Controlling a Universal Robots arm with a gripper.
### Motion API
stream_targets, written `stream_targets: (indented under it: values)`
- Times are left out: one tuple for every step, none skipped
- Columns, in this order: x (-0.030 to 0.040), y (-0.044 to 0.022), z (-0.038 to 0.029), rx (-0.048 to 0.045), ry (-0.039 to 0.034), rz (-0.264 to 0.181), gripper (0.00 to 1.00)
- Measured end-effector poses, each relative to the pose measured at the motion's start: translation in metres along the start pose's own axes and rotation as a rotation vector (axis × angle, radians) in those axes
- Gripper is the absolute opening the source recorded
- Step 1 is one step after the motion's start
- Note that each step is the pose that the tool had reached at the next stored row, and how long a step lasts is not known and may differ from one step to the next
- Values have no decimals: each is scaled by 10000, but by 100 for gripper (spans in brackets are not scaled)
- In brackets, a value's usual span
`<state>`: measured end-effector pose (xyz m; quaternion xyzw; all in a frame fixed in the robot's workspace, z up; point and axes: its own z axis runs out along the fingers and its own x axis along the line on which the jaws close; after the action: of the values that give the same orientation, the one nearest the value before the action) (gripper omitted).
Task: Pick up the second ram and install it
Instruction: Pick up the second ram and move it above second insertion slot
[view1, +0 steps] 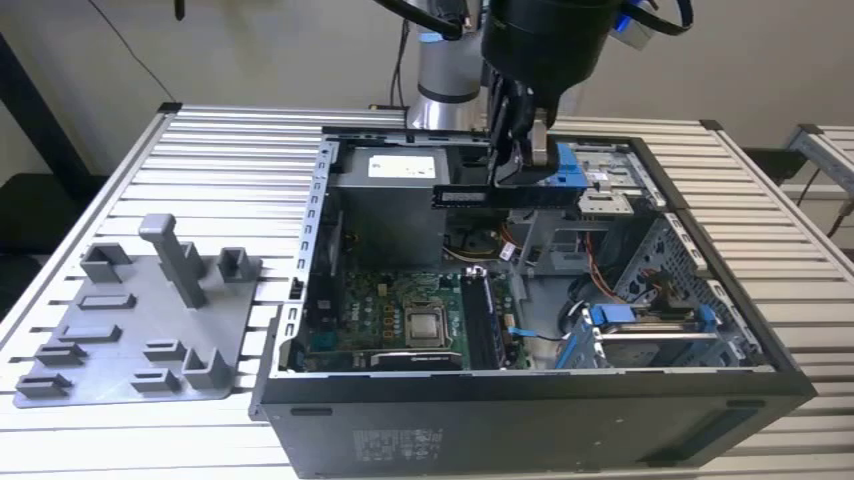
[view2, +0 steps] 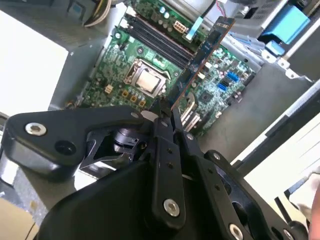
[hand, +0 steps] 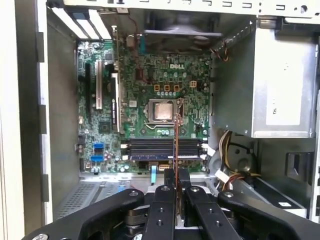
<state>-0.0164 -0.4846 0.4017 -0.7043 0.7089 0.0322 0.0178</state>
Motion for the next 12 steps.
stream_targets:
  values:
    - [-35, 0, 9, 0, -9, -1, 14]
    - [-69, 0, 18, 0, -20, -1, 14]
    - [-100, 0, 26, 0, -31, -1, 14]
    - [-133, -1, 33, -1, -42, -2, 14]
    - [-164, -1, 41, -1, -53, -2, 14]
    - [-195, -2, 49, 0, -63, -2, 14]
    - [-224, -2, 56, -1, -73, -2, 14]
    - [-249, -4, 63, -1, -82, -2, 14]
    - [-266, -7, 68, -1, -90, -2, 14]
    - [-278, -12, 72, -1, -93, -4, 14]
    - [-286, -21, 75, -1, -95, -4, 14]
    - [-291, -33, 77, -1, -96, -3, 14]
